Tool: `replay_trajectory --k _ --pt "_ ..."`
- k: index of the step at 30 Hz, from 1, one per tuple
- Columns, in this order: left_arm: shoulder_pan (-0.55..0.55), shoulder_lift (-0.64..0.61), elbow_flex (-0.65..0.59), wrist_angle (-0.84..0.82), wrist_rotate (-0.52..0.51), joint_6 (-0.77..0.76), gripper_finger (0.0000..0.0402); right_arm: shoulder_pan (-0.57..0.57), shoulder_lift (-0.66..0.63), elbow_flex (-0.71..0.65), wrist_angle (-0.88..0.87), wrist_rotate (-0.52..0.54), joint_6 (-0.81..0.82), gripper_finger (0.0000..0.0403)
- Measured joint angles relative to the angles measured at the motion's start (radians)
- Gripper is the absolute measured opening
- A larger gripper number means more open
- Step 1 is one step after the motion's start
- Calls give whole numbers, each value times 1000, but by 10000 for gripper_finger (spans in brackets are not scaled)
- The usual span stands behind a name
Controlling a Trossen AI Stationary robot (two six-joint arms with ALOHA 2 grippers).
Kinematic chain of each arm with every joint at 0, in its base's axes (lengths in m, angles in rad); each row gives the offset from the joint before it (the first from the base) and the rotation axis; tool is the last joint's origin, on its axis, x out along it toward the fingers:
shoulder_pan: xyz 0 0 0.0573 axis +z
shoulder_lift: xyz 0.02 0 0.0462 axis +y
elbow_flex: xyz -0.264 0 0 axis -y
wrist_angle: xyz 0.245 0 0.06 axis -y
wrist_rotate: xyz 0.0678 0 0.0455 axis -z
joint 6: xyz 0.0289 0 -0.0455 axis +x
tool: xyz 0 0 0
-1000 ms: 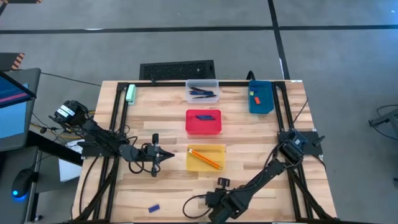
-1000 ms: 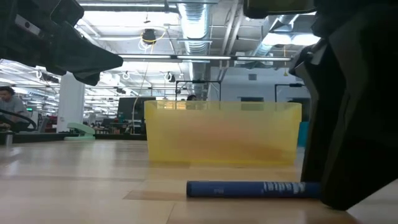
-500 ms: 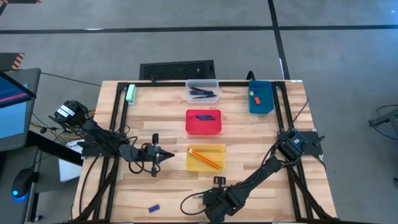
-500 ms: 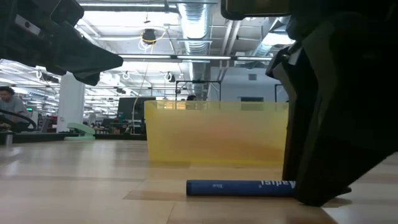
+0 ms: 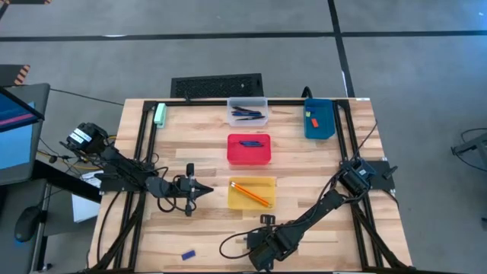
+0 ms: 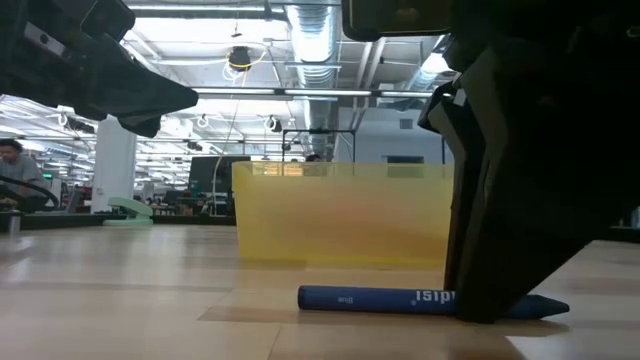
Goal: Sort crayons/erasers/pens/pencils in bins
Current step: Put the blue crayon into the red bin
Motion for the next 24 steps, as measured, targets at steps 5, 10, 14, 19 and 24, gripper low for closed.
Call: replay_trajectory --k 5,10,14,19,24 --pt "0 0 0 0 0 -1 0 0 0 0 -3 0 14 61" --pt "0 0 0 0 0 -2 0 0 0 -1 -3 0 35 61" --pt "0 0 0 0 0 -2 0 0 -5 -2 -9 -2 59 60" --pt "0 0 0 0 0 -1 0 -3 -11 -3 -24 -4 85 60" --pt "0 0 0 -1 0 0 0 -10 -12 -3 -28 -4 156 60"
